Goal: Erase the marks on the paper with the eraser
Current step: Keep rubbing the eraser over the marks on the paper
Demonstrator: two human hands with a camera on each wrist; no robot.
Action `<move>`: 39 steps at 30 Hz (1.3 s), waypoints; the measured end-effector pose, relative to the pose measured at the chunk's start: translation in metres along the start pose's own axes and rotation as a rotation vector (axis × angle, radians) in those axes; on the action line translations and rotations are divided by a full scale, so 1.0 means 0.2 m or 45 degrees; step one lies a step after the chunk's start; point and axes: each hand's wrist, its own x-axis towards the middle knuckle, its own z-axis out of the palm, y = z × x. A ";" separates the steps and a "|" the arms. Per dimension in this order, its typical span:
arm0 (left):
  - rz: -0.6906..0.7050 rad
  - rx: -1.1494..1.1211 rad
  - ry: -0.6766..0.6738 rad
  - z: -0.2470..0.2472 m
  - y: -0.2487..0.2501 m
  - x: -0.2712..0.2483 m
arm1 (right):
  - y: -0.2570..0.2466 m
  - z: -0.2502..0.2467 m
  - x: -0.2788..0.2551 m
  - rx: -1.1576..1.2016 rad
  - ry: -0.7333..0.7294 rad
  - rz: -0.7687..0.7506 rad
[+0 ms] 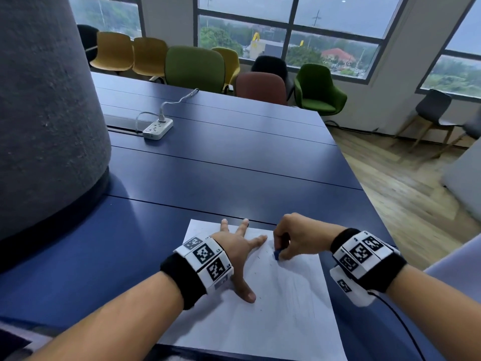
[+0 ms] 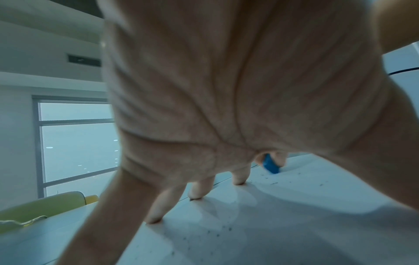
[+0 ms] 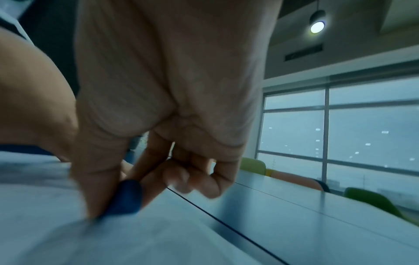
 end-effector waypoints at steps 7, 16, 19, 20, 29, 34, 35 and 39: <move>-0.017 0.009 -0.007 0.00 0.00 0.00 | 0.00 0.04 -0.03 0.027 0.009 -0.002; -0.026 0.028 -0.023 -0.01 0.01 0.00 | 0.01 0.05 -0.03 0.056 -0.010 -0.015; -0.019 0.030 -0.030 -0.01 0.01 0.00 | 0.00 0.02 -0.02 0.033 -0.051 -0.002; -0.014 0.023 -0.026 -0.01 0.01 0.00 | 0.02 0.00 -0.01 0.030 0.013 0.030; -0.007 0.022 -0.018 0.00 0.00 0.01 | -0.08 0.03 -0.05 -0.038 -0.184 -0.090; -0.010 0.025 -0.015 -0.01 0.00 0.01 | -0.08 0.05 -0.06 0.006 -0.053 -0.069; -0.009 0.030 -0.017 0.00 0.00 0.01 | -0.10 0.07 -0.09 0.016 -0.168 -0.108; -0.006 0.029 -0.021 0.00 0.00 0.01 | -0.10 0.06 -0.07 0.045 -0.203 -0.088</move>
